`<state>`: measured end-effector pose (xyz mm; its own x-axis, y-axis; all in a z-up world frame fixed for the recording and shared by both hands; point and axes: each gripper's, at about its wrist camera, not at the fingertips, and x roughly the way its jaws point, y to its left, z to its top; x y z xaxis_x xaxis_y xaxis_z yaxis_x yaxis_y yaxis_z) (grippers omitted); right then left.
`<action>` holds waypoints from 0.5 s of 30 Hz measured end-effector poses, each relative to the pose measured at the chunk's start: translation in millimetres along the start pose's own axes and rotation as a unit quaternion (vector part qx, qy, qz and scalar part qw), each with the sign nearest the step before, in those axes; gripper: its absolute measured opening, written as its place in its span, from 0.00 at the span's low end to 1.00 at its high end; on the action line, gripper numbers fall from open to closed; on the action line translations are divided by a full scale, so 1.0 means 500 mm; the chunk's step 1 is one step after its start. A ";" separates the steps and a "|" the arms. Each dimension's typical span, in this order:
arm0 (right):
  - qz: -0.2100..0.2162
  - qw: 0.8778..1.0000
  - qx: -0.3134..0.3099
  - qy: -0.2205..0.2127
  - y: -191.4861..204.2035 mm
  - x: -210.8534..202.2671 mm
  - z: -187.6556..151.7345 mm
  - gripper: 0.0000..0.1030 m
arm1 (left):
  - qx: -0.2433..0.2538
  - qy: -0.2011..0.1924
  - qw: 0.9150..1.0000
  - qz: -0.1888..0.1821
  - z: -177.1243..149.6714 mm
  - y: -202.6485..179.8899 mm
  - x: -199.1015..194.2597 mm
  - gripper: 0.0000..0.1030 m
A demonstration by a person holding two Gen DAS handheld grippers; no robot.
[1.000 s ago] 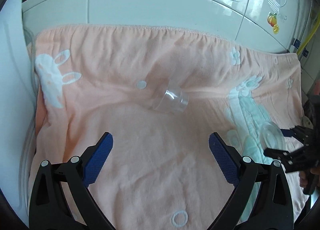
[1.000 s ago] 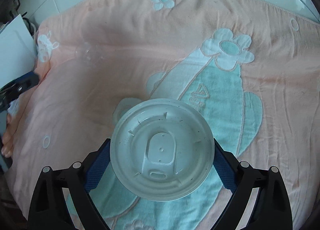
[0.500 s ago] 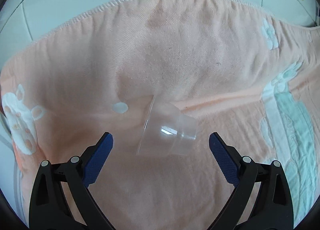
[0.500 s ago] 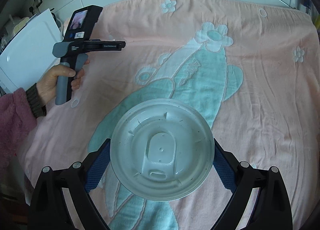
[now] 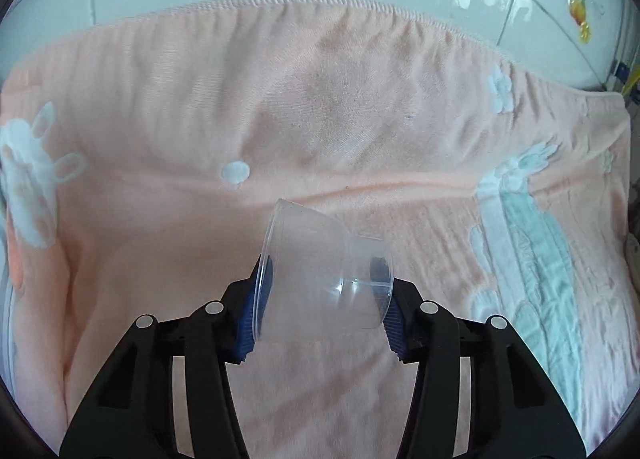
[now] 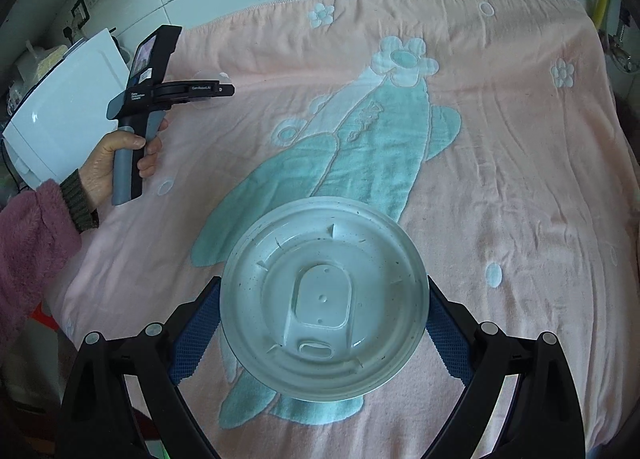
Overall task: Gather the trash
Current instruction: 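Carry the clear cup and white lid over the green basket with both tools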
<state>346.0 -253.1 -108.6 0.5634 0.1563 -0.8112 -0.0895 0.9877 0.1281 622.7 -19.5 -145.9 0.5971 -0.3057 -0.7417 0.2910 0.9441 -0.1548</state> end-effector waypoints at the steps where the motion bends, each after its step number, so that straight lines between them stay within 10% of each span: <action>1: 0.002 1.000 0.000 -0.001 0.005 -0.009 -0.009 0.88 | -0.002 -0.004 1.000 0.000 -0.012 -0.002 -0.029 0.49; 15: 0.018 0.998 -0.048 -0.029 0.083 -0.185 -0.158 0.88 | -0.008 -0.028 0.999 -0.022 -0.244 -0.087 -0.418 0.49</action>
<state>225.2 -226.6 -73.4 0.6051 0.1936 -0.7723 -0.1873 0.9774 0.0983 393.9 18.5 -63.7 0.6254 -0.3537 -0.6955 0.3067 0.9310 -0.1977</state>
